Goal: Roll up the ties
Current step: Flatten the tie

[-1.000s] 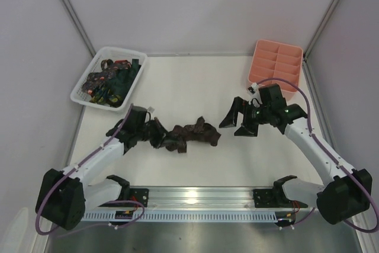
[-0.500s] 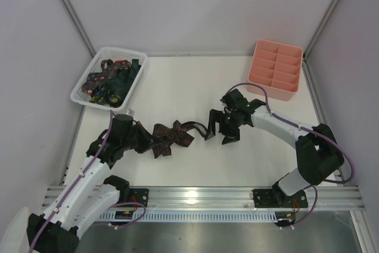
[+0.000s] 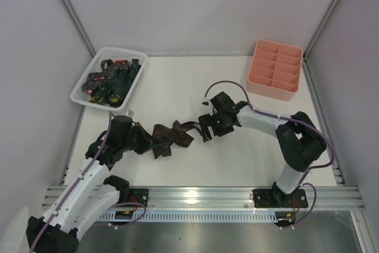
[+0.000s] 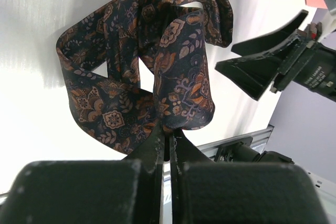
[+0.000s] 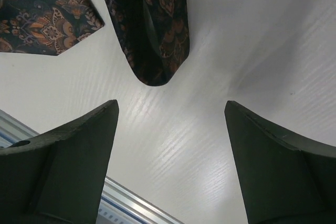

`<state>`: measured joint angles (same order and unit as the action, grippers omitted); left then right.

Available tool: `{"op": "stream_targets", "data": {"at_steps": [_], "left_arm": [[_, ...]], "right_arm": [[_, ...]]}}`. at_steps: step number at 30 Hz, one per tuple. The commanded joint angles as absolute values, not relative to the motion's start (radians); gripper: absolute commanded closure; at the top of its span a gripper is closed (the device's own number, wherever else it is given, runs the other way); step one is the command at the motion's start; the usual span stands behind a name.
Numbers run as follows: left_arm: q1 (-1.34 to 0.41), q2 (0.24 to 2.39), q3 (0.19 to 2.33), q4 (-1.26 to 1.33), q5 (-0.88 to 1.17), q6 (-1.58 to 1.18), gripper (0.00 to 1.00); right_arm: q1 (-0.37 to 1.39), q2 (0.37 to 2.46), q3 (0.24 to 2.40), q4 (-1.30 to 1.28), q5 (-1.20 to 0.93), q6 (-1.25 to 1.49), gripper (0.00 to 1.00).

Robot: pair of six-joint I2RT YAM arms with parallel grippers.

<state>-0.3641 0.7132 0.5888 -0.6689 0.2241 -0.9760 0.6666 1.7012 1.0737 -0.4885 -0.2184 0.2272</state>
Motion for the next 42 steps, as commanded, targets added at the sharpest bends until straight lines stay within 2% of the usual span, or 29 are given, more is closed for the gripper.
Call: {"op": "stream_targets", "data": {"at_steps": [1, 6, 13, 15, 16, 17, 18, 19, 21, 26, 28, 30, 32, 33, 36, 40, 42], "left_arm": [[-0.356, 0.71, 0.592, -0.66, 0.25, -0.966, 1.0], [-0.356, 0.726, 0.6, -0.661, 0.264, -0.953, 1.0], [-0.356, 0.73, 0.626, -0.68, 0.27, -0.94, 1.0], [-0.356, 0.732, 0.64, -0.692, 0.267, -0.933, 1.0], [-0.356, 0.733, 0.649, -0.695, 0.258, -0.93, 1.0], [-0.356, 0.733, 0.661, -0.709, 0.253, -0.92, 0.99], [-0.353, 0.735, 0.698, -0.715, 0.246, -0.916, 1.0], [-0.35, 0.735, 0.721, -0.719, 0.238, -0.91, 1.0], [-0.319, 0.735, 0.806, -0.718, 0.247, -0.902, 1.0], [-0.017, 0.803, 0.992, -0.522, 0.499, -1.035, 1.0], [0.084, 0.866, 1.122, -0.544, 0.474, -1.113, 1.0], [0.087, 0.96, 1.195, -0.728, 0.36, -1.127, 0.99], [0.08, 1.0, 1.123, -0.87, 0.368, -1.123, 1.0], [0.043, 0.997, 1.001, -0.879, 0.389, -1.124, 0.99], [-0.056, 0.852, 0.754, -0.793, 0.342, -1.152, 1.0], [-0.066, 0.662, 0.475, -0.635, 0.4, -1.204, 1.0], [-0.067, 0.655, 0.363, -0.586, 0.439, -1.198, 1.0]], "right_arm": [[0.675, 1.721, 1.083, -0.384, -0.248, 0.114, 0.12], [0.692, 1.787, 1.141, -0.362, -0.226, 0.092, 0.12], [0.709, 1.887, 1.219, -0.354, -0.219, 0.104, 0.24], [0.707, 1.891, 1.236, -0.35, -0.227, 0.115, 0.42], [0.707, 1.897, 1.267, -0.383, -0.247, 0.123, 0.55], [0.706, 1.898, 1.284, -0.411, -0.253, 0.13, 0.83], [0.706, 1.891, 1.296, -0.44, -0.258, 0.155, 0.96], [0.703, 1.878, 1.305, -0.51, -0.261, 0.17, 1.0], [0.677, 1.801, 1.331, -0.59, -0.296, 0.219, 1.0], [0.609, 1.503, 1.423, -0.796, -0.487, 0.356, 1.0], [0.598, 1.424, 1.425, -0.816, -0.549, 0.449, 1.0], [0.577, 1.359, 1.37, -0.831, -0.56, 0.539, 1.0], [0.549, 1.338, 1.312, -0.86, -0.664, 0.63, 1.0], [0.545, 1.31, 1.274, -0.906, -0.658, 0.644, 1.0], [0.482, 1.238, 1.18, -0.908, -0.623, 0.67, 1.0], [0.316, 1.206, 1.12, -0.914, -0.664, 0.647, 1.0], [0.266, 1.229, 1.123, -0.942, -0.663, 0.588, 1.0]]}}
